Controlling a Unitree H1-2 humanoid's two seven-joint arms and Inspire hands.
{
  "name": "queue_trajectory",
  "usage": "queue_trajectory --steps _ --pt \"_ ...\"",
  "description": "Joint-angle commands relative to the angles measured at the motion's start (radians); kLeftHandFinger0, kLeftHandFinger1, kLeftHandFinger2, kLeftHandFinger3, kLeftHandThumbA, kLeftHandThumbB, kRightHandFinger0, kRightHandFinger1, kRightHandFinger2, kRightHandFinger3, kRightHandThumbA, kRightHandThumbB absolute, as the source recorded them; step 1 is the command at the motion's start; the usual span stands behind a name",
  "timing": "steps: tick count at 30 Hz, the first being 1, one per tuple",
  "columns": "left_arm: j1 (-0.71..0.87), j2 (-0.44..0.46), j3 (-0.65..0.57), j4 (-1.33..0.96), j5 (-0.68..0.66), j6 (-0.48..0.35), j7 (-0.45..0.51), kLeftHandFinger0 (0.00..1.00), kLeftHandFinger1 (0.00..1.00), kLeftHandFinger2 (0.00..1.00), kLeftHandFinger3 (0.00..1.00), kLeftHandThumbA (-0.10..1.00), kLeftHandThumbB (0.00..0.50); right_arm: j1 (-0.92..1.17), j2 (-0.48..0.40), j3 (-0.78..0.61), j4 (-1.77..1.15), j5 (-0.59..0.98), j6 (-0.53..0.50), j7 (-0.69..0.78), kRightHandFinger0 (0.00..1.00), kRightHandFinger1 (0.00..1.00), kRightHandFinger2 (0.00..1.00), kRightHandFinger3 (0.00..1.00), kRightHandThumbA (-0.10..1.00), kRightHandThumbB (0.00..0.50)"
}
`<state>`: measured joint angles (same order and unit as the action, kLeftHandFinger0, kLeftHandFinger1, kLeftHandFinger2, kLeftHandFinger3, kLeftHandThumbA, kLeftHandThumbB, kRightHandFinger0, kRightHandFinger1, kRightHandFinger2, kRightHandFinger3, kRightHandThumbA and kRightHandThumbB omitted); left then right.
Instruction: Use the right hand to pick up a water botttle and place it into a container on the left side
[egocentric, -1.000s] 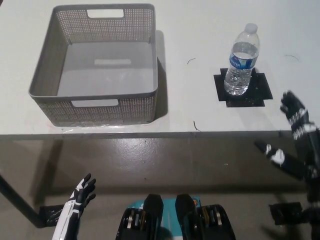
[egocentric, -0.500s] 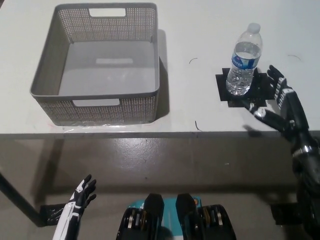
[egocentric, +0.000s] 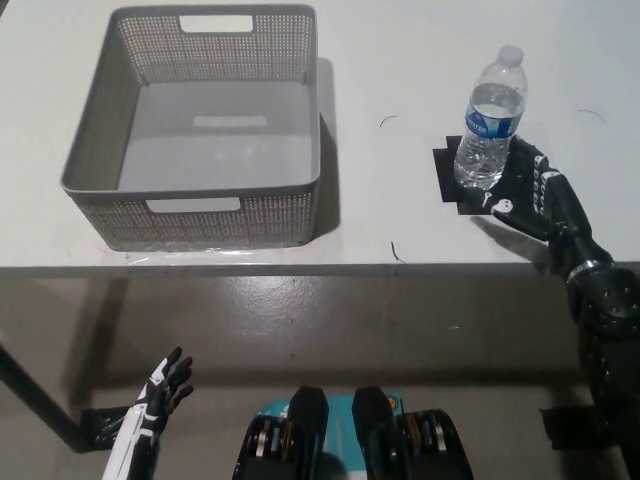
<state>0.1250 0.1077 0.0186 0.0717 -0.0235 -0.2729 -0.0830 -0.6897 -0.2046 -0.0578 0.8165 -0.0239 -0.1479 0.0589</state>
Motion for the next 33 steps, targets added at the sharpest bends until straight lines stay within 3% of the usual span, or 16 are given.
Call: queue_trajectory --steps 1,11,17,18,19,20,21,22,23,24,25,26,28,29,33 --pt "-0.003 0.013 -0.006 -0.011 -0.010 -0.052 -0.018 1.00 1.00 1.00 1.00 1.00 0.073 -0.114 -0.014 -0.004 0.060 0.009 -0.004 -0.011 1.00 1.00 1.00 1.00 1.00 0.500" --pt "-0.001 0.012 -0.009 -0.003 -0.017 -0.081 -0.029 1.00 1.00 1.00 1.00 1.00 0.078 -0.382 0.009 -0.017 0.423 0.033 -0.030 -0.004 1.00 1.00 1.00 1.00 1.00 0.500" --pt "-0.012 0.017 -0.009 0.022 -0.026 -0.112 -0.039 1.00 1.00 1.00 1.00 1.00 0.085 -0.523 0.032 -0.013 0.551 0.026 -0.040 -0.054 1.00 1.00 1.00 1.00 0.92 0.500" --pt "-0.010 0.017 -0.009 0.021 -0.025 -0.113 -0.039 1.00 1.00 1.00 1.00 1.00 0.085 -0.534 0.039 -0.017 0.561 0.029 -0.042 -0.078 1.00 1.00 1.00 1.00 0.87 0.500" --pt "-0.008 0.018 -0.010 0.020 -0.024 -0.115 -0.040 1.00 1.00 1.00 1.00 1.00 0.086 -0.549 0.051 -0.016 0.570 0.020 -0.039 -0.151 1.00 1.00 1.00 1.00 0.69 0.499" --pt "-0.007 0.018 -0.011 0.019 -0.023 -0.114 -0.040 1.00 1.00 1.00 1.00 1.00 0.085 -0.561 0.060 -0.022 0.576 0.021 -0.025 -0.210 0.88 0.82 0.85 1.00 0.47 0.447" --pt "-0.005 0.018 -0.014 0.017 -0.020 -0.114 -0.040 1.00 1.00 1.00 1.00 1.00 0.086 -0.577 0.073 -0.027 0.586 0.019 -0.014 -0.301 0.39 0.41 0.55 0.59 0.23 0.404" --pt "-0.002 0.017 -0.014 0.016 -0.017 -0.113 -0.038 1.00 1.00 1.00 1.00 1.00 0.097 -0.579 0.080 -0.022 0.587 0.011 -0.024 -0.339 0.16 0.24 0.32 0.16 -0.05 0.301" --pt "0.002 0.017 -0.015 0.014 -0.012 -0.110 -0.036 1.00 1.00 1.00 1.00 1.00 0.100 -0.577 0.087 -0.016 0.586 0.003 -0.036 -0.368 0.10 0.17 0.24 0.04 -0.09 0.269" --pt "0.010 0.017 -0.015 0.006 -0.015 -0.102 -0.038 1.00 1.00 1.00 1.00 1.00 0.103 -0.572 0.100 -0.043 0.584 0.034 -0.050 -0.351 0.00 0.01 0.13 0.03 -0.10 0.176" --pt "0.015 0.017 -0.016 0.006 -0.017 -0.104 -0.039 1.00 1.00 1.00 1.00 1.00 0.096 -0.564 0.105 -0.035 0.581 0.026 -0.069 -0.356 0.00 0.00 0.20 0.12 -0.10 0.150" --pt "0.018 0.016 -0.016 0.005 -0.018 -0.105 -0.040 1.00 1.00 1.00 1.00 1.00 0.095 -0.558 0.109 -0.027 0.577 0.016 -0.087 -0.362 0.00 0.02 0.29 0.18 -0.10 0.140" --pt "0.018 0.016 -0.013 0.003 -0.022 -0.101 -0.038 1.00 1.00 1.00 1.00 1.00 0.092 -0.558 0.121 -0.028 0.573 0.019 -0.111 -0.367 0.00 0.17 0.56 0.41 -0.10 0.119" --pt "0.019 0.015 -0.013 -0.001 -0.024 -0.098 -0.037 1.00 1.00 1.00 1.00 1.00 0.083 -0.561 0.126 -0.031 0.570 0.023 -0.122 -0.366 0.00 0.22 0.61 0.48 -0.10 0.119" --pt "0.022 0.016 -0.012 0.008 -0.022 -0.097 -0.037 1.00 1.00 1.00 1.00 1.00 0.077 -0.568 0.138 -0.037 0.534 0.031 -0.158 -0.342 0.00 0.24 0.64 0.60 -0.10 0.113"
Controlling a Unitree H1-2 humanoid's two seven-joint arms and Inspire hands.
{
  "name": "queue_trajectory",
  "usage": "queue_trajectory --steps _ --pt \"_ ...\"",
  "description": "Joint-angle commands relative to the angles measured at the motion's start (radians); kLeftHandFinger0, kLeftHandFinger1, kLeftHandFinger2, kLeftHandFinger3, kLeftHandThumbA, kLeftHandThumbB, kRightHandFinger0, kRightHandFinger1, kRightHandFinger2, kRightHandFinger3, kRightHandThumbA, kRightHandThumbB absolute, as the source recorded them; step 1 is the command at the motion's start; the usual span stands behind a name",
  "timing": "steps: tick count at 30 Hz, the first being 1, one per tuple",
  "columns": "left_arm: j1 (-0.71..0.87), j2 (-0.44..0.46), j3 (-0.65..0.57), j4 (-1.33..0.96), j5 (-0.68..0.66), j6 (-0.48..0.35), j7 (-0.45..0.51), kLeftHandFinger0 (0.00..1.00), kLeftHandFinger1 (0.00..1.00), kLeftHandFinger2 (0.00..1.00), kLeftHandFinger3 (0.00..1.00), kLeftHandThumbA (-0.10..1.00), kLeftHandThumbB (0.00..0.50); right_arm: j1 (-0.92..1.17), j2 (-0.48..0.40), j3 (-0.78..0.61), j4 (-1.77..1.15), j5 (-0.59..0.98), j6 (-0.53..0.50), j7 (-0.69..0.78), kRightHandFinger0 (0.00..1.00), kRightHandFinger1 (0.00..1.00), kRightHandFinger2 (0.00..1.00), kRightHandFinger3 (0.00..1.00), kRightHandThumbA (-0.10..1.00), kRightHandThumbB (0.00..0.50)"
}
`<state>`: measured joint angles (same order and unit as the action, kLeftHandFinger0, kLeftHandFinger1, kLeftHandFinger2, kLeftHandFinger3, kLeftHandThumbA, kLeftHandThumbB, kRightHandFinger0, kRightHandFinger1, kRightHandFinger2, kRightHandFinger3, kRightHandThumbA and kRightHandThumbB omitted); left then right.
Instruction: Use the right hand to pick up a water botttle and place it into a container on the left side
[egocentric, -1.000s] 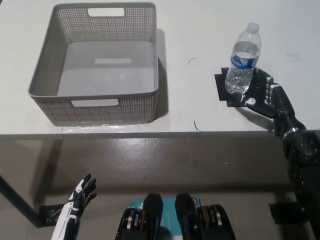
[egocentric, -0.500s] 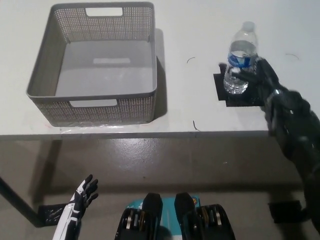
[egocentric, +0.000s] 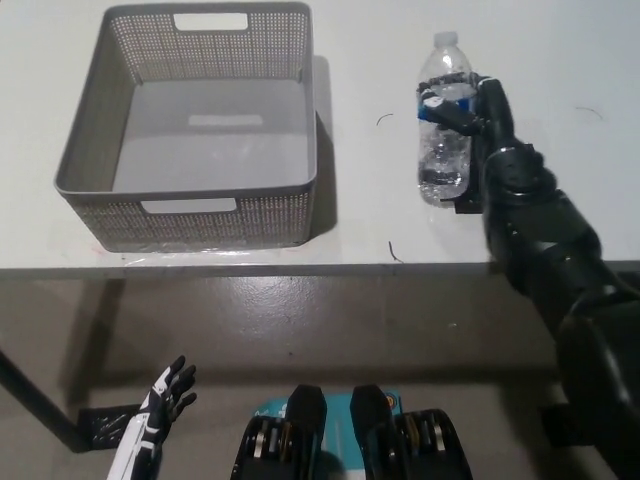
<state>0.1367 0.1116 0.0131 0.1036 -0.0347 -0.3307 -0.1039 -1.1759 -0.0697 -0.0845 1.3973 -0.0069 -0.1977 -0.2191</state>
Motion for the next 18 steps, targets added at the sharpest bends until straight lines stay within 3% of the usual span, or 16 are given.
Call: queue_trajectory --steps 1,2,6,8,9,11,12,15,17,18 --pt "0.013 0.011 -0.007 -0.023 -0.011 -0.041 -0.017 1.00 1.00 1.00 1.00 1.00 0.077 -0.080 0.005 -0.010 -0.048 0.013 -0.110 -0.064 0.00 0.24 0.64 0.60 -0.10 0.114" --pt "0.017 0.010 -0.008 -0.024 -0.011 -0.041 -0.018 1.00 1.00 1.00 1.00 1.00 0.067 -0.085 0.012 0.008 -0.070 -0.009 -0.136 -0.077 0.00 0.23 0.61 0.55 -0.10 0.123" --pt "0.022 0.004 -0.013 -0.019 -0.026 -0.038 -0.029 1.00 1.00 1.00 1.00 1.00 0.062 -0.093 0.052 0.035 -0.172 -0.033 -0.170 -0.079 0.00 0.23 0.60 0.58 -0.10 0.101" --pt "0.014 0.000 -0.015 -0.008 -0.021 -0.042 -0.027 1.00 1.00 1.00 1.00 1.00 0.064 -0.089 0.080 0.061 -0.267 -0.067 -0.173 -0.107 0.00 0.23 0.60 0.61 -0.10 0.105" --pt "0.012 0.003 -0.019 0.003 -0.009 -0.059 -0.027 1.00 1.00 1.00 1.00 1.00 0.059 -0.085 0.100 0.079 -0.323 -0.095 -0.174 -0.139 0.00 0.22 0.58 0.58 -0.10 0.121" --pt "0.011 0.000 -0.021 0.006 -0.004 -0.060 -0.024 1.00 1.00 1.00 1.00 1.00 0.069 -0.079 0.118 0.092 -0.374 -0.106 -0.182 -0.151 0.00 0.20 0.55 0.50 -0.10 0.117" --pt "0.013 -0.002 -0.024 0.006 0.006 -0.056 -0.020 1.00 1.00 1.00 1.00 1.00 0.096 -0.072 0.152 0.106 -0.441 -0.126 -0.177 -0.173 0.00 0.19 0.54 0.47 -0.10 0.136" --pt "0.015 -0.003 -0.032 0.007 0.010 -0.042 -0.023 1.00 1.00 1.00 1.00 1.00 0.125 -0.062 0.199 0.122 -0.513 -0.140 -0.156 -0.185 0.00 0.19 0.53 0.45 -0.10 0.141" --pt "0.014 -0.002 -0.038 0.008 0.006 -0.033 -0.030 1.00 1.00 1.00 1.00 1.00 0.144 -0.055 0.220 0.145 -0.539 -0.160 -0.153 -0.182 0.00 0.14 0.44 0.40 -0.10 0.129" --pt "0.016 -0.001 -0.041 0.002 0.002 -0.024 -0.031 1.00 1.00 1.00 1.00 1.00 0.163 -0.053 0.230 0.166 -0.539 -0.185 -0.164 -0.192 0.00 0.07 0.35 0.38 -0.10 0.126"
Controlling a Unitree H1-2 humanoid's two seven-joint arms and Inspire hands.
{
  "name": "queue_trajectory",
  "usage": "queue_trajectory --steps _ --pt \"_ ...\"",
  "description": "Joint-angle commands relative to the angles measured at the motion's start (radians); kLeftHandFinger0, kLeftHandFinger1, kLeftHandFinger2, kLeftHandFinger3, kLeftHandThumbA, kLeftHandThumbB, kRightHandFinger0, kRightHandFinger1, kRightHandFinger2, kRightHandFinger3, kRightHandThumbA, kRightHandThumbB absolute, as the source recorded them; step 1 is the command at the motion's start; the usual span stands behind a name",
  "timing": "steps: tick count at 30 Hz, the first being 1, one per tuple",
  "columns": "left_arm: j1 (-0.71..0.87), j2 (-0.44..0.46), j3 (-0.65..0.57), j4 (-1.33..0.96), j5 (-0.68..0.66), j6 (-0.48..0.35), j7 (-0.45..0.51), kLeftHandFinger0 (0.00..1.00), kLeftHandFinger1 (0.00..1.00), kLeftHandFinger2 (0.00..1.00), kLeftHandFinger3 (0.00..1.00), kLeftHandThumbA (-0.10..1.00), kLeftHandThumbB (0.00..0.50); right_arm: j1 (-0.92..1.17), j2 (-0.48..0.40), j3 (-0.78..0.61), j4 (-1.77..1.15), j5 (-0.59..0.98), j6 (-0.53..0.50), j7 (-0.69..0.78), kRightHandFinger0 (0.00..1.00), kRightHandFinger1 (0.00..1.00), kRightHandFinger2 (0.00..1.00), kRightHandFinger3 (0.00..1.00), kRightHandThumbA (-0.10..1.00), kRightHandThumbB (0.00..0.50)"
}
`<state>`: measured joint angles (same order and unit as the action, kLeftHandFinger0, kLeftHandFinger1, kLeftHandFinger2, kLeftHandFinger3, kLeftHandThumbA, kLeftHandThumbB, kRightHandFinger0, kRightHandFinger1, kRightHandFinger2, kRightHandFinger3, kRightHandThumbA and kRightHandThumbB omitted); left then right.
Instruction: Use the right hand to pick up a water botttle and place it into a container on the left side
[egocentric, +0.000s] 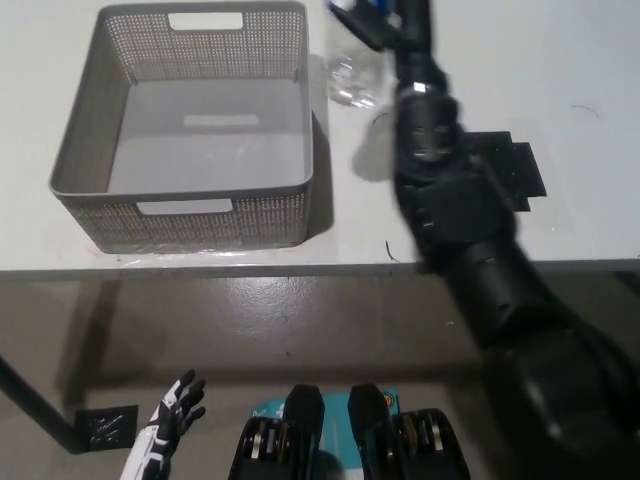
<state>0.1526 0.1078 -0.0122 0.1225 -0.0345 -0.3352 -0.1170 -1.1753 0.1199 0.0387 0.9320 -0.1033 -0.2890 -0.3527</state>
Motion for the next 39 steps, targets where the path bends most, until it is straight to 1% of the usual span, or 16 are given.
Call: queue_trajectory --steps 1,4,10,13,19,24,27,29,31,32,33,34,35,36,38,39 --pt "0.001 0.002 -0.016 -0.021 -0.003 -0.012 -0.018 1.00 1.00 1.00 1.00 1.00 0.167 -0.053 0.046 0.058 -0.072 -0.107 -0.077 -0.068 0.00 0.06 0.35 0.40 -0.10 0.122" --pt "0.011 0.010 -0.025 -0.035 -0.020 0.004 -0.030 1.00 1.00 1.00 1.00 1.00 0.175 -0.060 0.083 0.086 -0.034 -0.126 -0.100 -0.086 0.00 0.09 0.49 0.55 -0.10 0.117" --pt "0.006 0.010 -0.035 -0.009 -0.024 -0.024 -0.038 1.00 1.00 1.00 1.00 1.00 0.160 -0.108 0.147 0.083 0.093 -0.090 -0.113 -0.084 0.00 0.06 0.48 0.52 -0.10 0.127" --pt "0.022 0.003 -0.039 -0.001 -0.010 -0.041 -0.031 1.00 1.00 1.00 1.00 1.00 0.137 -0.108 0.177 0.053 0.149 -0.043 -0.078 -0.053 0.00 0.06 0.45 0.38 -0.10 0.142" --pt "0.026 -0.001 -0.040 -0.010 -0.017 -0.052 -0.032 1.00 1.00 1.00 1.00 1.00 0.132 -0.127 0.179 0.011 0.303 -0.007 -0.034 -0.025 0.00 0.24 0.65 0.52 -0.10 0.122" --pt "0.028 0.000 -0.051 -0.009 -0.024 -0.065 -0.044 1.00 1.00 1.00 1.00 1.00 0.086 -0.112 0.152 -0.007 0.383 0.004 -0.058 -0.025 0.00 0.30 0.71 0.56 -0.10 0.112" --pt "0.029 -0.001 -0.056 -0.002 0.000 -0.087 -0.035 1.00 1.00 1.00 1.00 1.00 0.062 -0.099 0.141 -0.037 0.401 0.030 -0.081 -0.029 0.02 0.35 0.75 0.59 -0.10 0.134" --pt "0.030 0.001 -0.060 0.005 0.005 -0.108 -0.035 1.00 1.00 1.00 1.00 1.00 0.046 -0.089 0.141 -0.045 0.401 0.028 -0.101 -0.056 0.03 0.33 0.69 0.60 -0.10 0.134" --pt "0.036 0.004 -0.061 0.001 0.003 -0.108 -0.035 1.00 1.00 1.00 1.00 1.00 0.048 -0.079 0.142 -0.043 0.402 0.017 -0.131 -0.089 0.03 0.33 0.67 0.63 0.01 0.130" --pt "0.038 0.004 -0.062 -0.004 0.002 -0.099 -0.035 1.00 1.00 1.00 1.00 1.00 0.057 -0.076 0.142 -0.033 0.402 0.002 -0.138 -0.116 0.11 0.43 0.78 0.74 0.09 0.146" --pt "0.038 0.004 -0.065 -0.003 0.005 -0.098 -0.034 1.00 1.00 1.00 1.00 1.00 0.064 -0.071 0.138 -0.022 0.401 -0.011 -0.145 -0.133 0.29 0.63 1.00 0.98 0.29 0.186" --pt "0.037 0.005 -0.066 -0.001 0.010 -0.099 -0.033 1.00 1.00 1.00 1.00 1.00 0.064 -0.068 0.136 -0.012 0.401 -0.022 -0.155 -0.144 0.32 0.62 0.95 0.98 0.37 0.189" --pt "0.035 0.008 -0.067 0.000 0.005 -0.094 -0.036 1.00 1.00 1.00 1.00 1.00 0.074 -0.066 0.135 0.002 0.393 -0.036 -0.167 -0.147 0.57 0.86 1.00 1.00 0.52 0.244" --pt "0.035 0.009 -0.068 0.000 0.003 -0.092 -0.037 1.00 1.00 1.00 1.00 1.00 0.074 -0.065 0.136 0.007 0.391 -0.038 -0.171 -0.147 0.65 0.87 1.00 1.00 0.59 0.246" --pt "0.038 0.013 -0.070 -0.007 0.009 -0.091 -0.037 1.00 1.00 1.00 1.00 1.00 0.067 -0.052 0.141 0.014 0.357 -0.028 -0.181 -0.132 0.80 0.99 1.00 1.00 0.66 0.271" --pt "0.039 0.016 -0.072 -0.008 0.013 -0.090 -0.038 1.00 1.00 1.00 1.00 1.00 0.073 -0.042 0.138 0.032 0.330 -0.039 -0.181 -0.124 1.00 1.00 1.00 1.00 0.74 0.284"
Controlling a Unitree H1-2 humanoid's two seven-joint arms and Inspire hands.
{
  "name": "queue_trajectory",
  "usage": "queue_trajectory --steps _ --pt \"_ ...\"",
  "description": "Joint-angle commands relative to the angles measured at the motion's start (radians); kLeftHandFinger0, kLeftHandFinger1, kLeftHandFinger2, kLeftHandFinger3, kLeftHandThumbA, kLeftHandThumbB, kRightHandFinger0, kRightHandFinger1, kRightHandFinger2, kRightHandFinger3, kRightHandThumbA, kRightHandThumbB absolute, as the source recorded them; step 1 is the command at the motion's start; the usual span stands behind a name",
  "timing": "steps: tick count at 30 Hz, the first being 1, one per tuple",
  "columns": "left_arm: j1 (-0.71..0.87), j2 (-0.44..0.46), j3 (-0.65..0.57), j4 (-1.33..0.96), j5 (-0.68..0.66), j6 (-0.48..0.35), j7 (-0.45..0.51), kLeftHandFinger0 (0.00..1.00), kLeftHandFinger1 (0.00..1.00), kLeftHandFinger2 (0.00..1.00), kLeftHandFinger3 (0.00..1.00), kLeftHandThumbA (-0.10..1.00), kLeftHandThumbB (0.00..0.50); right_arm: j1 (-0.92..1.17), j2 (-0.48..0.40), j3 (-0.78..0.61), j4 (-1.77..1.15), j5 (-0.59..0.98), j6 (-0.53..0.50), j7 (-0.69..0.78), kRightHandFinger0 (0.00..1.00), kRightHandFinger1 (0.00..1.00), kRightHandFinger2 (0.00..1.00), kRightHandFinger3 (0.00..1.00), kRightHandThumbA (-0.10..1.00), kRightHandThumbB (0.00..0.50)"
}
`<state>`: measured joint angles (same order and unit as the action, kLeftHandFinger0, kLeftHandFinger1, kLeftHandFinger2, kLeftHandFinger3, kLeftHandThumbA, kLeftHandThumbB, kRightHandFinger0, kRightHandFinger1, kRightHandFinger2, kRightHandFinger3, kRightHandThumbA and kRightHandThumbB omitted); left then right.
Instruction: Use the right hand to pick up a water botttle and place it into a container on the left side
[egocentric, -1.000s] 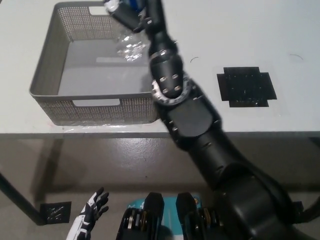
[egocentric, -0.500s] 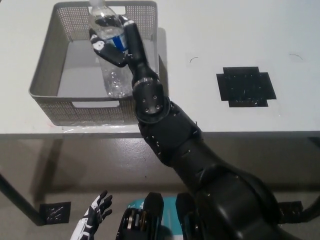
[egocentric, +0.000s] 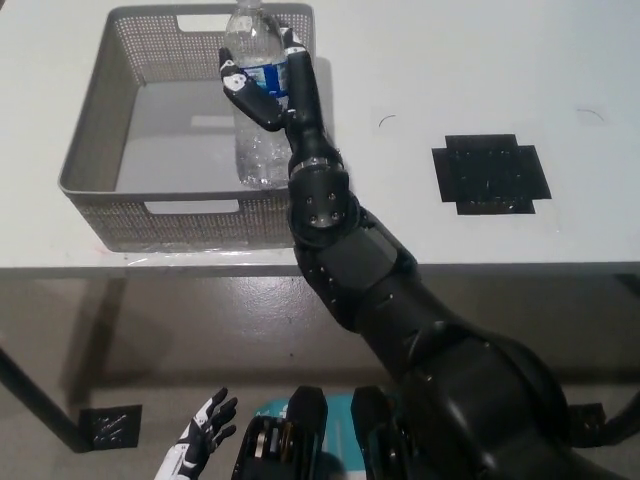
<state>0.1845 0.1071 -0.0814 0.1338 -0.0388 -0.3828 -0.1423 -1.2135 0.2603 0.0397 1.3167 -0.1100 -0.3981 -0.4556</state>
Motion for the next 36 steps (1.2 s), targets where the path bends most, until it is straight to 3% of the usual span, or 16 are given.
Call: queue_trajectory --steps 1,3,6,15,19,23,24,25,27,28,30,36 --pt "0.009 0.017 -0.004 -0.025 0.017 -0.035 -0.012 1.00 1.00 1.00 1.00 1.00 0.067 -0.008 -0.007 0.051 -0.054 -0.052 -0.072 -0.029 1.00 1.00 1.00 1.00 0.83 0.317" --pt "0.010 0.019 -0.007 -0.026 0.039 -0.030 -0.003 1.00 1.00 1.00 1.00 1.00 0.052 -0.017 -0.012 0.070 -0.051 -0.072 -0.072 -0.048 1.00 1.00 1.00 1.00 0.91 0.383" --pt "0.011 0.021 -0.008 -0.025 0.043 -0.028 -0.003 1.00 1.00 1.00 1.00 1.00 0.044 -0.022 -0.024 0.118 -0.063 -0.119 -0.072 -0.092 1.00 1.00 1.00 1.00 1.00 0.417" --pt "0.022 0.020 -0.009 -0.023 0.071 -0.027 0.005 1.00 1.00 1.00 0.99 1.00 0.071 0.018 -0.064 0.193 -0.149 -0.171 -0.072 -0.131 1.00 1.00 1.00 1.00 1.00 0.395" --pt "0.025 0.020 -0.007 -0.020 0.064 -0.023 0.001 1.00 1.00 1.00 0.98 1.00 0.087 0.055 -0.080 0.206 -0.224 -0.178 -0.072 -0.120 1.00 1.00 1.00 1.00 1.00 0.362" --pt "0.026 0.027 -0.010 -0.024 0.066 -0.016 -0.007 1.00 1.00 1.00 0.97 1.00 0.091 0.190 -0.142 0.201 -0.518 -0.183 -0.042 -0.017 1.00 1.00 1.00 1.00 0.99 0.360" --pt "0.022 0.028 -0.009 -0.025 0.065 -0.014 -0.007 1.00 1.00 1.00 0.97 1.00 0.110 0.204 -0.151 0.201 -0.558 -0.182 -0.027 -0.002 1.00 1.00 1.00 1.00 1.00 0.403" --pt "0.016 0.028 -0.004 -0.024 0.042 -0.017 -0.013 1.00 1.00 1.00 0.98 0.99 0.108 0.264 -0.190 0.199 -0.702 -0.191 -0.007 0.028 1.00 1.00 1.00 1.00 1.00 0.349" --pt "0.026 0.031 0.000 -0.024 0.032 -0.025 -0.014 1.00 1.00 1.00 0.99 0.98 0.094 0.333 -0.213 0.192 -0.835 -0.187 0.014 0.055 1.00 1.00 1.00 1.00 1.00 0.359" --pt "0.026 0.031 0.002 -0.021 0.030 -0.033 -0.013 1.00 1.00 1.00 1.00 0.99 0.073 0.382 -0.231 0.188 -0.934 -0.155 0.045 0.095 1.00 1.00 1.00 1.00 1.00 0.391" --pt "0.023 0.030 0.009 -0.021 0.028 -0.029 -0.008 1.00 1.00 1.00 1.00 1.00 0.076 0.486 -0.281 0.181 -1.138 -0.101 0.092 0.156 1.00 1.00 1.00 1.00 1.00 0.396" --pt "0.002 0.036 0.022 -0.008 -0.006 -0.015 -0.015 1.00 1.00 1.00 1.00 1.00 0.046 0.755 -0.434 0.140 -1.571 -0.037 0.146 0.206 1.00 1.00 1.00 1.00 1.00 0.352"
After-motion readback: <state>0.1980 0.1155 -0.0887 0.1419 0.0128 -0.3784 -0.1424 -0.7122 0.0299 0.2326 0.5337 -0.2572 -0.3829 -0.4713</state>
